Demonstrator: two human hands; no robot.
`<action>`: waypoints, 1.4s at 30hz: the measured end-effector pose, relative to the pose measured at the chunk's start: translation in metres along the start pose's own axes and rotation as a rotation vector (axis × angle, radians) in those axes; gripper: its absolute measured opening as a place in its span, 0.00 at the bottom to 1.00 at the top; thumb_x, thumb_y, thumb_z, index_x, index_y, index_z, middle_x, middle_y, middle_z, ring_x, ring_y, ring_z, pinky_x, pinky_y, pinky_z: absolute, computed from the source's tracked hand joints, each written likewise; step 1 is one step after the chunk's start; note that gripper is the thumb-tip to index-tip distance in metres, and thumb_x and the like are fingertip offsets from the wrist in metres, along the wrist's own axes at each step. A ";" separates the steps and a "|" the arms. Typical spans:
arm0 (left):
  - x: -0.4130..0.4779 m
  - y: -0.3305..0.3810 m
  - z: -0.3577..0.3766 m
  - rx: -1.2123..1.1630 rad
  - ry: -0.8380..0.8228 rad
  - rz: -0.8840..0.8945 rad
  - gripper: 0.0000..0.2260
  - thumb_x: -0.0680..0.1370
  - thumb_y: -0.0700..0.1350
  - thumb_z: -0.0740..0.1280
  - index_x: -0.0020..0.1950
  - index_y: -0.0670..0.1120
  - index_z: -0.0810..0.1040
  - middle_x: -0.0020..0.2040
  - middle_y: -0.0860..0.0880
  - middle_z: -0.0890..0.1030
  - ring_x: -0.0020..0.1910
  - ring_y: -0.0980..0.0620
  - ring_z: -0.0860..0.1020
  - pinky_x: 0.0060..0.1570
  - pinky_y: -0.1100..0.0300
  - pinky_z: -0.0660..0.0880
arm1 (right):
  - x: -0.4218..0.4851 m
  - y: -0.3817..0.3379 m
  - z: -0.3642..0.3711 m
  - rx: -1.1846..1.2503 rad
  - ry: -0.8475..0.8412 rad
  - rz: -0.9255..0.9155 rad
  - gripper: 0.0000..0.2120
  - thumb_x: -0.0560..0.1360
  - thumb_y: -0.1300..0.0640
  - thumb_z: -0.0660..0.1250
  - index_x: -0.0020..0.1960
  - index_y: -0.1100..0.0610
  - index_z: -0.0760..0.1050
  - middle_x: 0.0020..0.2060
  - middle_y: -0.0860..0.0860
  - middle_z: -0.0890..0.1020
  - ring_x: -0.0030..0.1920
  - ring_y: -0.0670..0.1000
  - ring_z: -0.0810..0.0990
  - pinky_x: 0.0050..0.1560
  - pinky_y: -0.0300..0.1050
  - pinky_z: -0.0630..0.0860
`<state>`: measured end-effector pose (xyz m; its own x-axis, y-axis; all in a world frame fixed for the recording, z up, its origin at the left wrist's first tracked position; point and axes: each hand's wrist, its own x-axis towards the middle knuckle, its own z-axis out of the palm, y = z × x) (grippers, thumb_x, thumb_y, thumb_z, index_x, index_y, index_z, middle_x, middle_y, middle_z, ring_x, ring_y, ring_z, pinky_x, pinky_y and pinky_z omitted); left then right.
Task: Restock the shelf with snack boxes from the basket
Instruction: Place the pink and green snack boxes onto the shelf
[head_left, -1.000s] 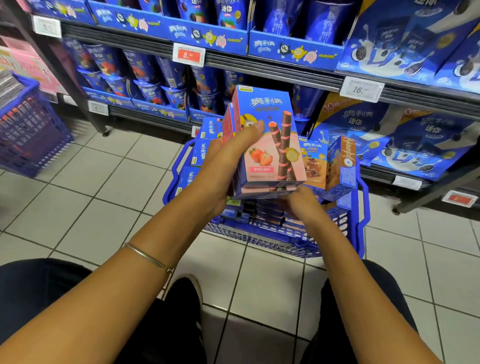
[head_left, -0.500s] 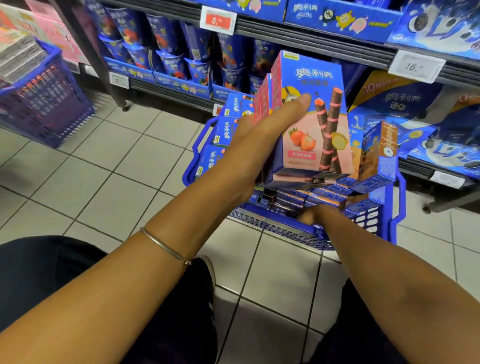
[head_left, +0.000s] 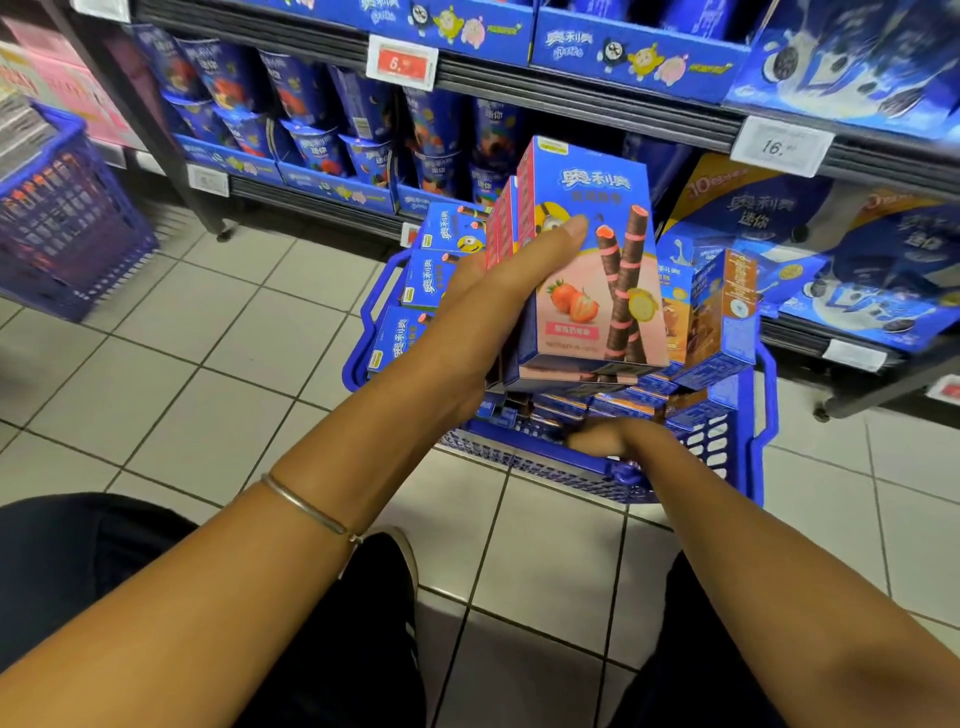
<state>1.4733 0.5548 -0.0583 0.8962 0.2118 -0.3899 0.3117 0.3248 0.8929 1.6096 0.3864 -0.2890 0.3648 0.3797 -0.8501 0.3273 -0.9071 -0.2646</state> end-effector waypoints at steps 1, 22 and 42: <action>0.001 -0.001 0.000 0.008 0.002 0.001 0.28 0.79 0.60 0.72 0.75 0.49 0.75 0.61 0.45 0.87 0.55 0.43 0.88 0.53 0.44 0.85 | -0.005 0.000 0.000 0.022 0.005 -0.022 0.26 0.82 0.50 0.57 0.79 0.55 0.63 0.77 0.55 0.66 0.75 0.57 0.66 0.75 0.58 0.63; 0.014 0.011 -0.004 -0.068 0.002 0.075 0.17 0.81 0.59 0.69 0.62 0.50 0.86 0.56 0.45 0.89 0.53 0.44 0.88 0.45 0.50 0.85 | -0.207 -0.027 -0.054 1.678 0.803 -0.618 0.21 0.84 0.48 0.59 0.41 0.47 0.87 0.45 0.42 0.87 0.46 0.43 0.86 0.50 0.47 0.81; 0.049 -0.010 -0.023 0.069 0.079 0.196 0.24 0.81 0.70 0.61 0.64 0.56 0.84 0.59 0.50 0.88 0.58 0.48 0.87 0.58 0.47 0.84 | -0.201 -0.126 -0.059 1.655 0.459 -0.722 0.11 0.85 0.55 0.58 0.63 0.59 0.73 0.55 0.58 0.82 0.54 0.58 0.84 0.59 0.59 0.80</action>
<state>1.5067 0.5832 -0.0917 0.9152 0.3367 -0.2214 0.1574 0.2071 0.9656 1.5468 0.4346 -0.0577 0.8286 0.4811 -0.2863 -0.4648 0.3061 -0.8308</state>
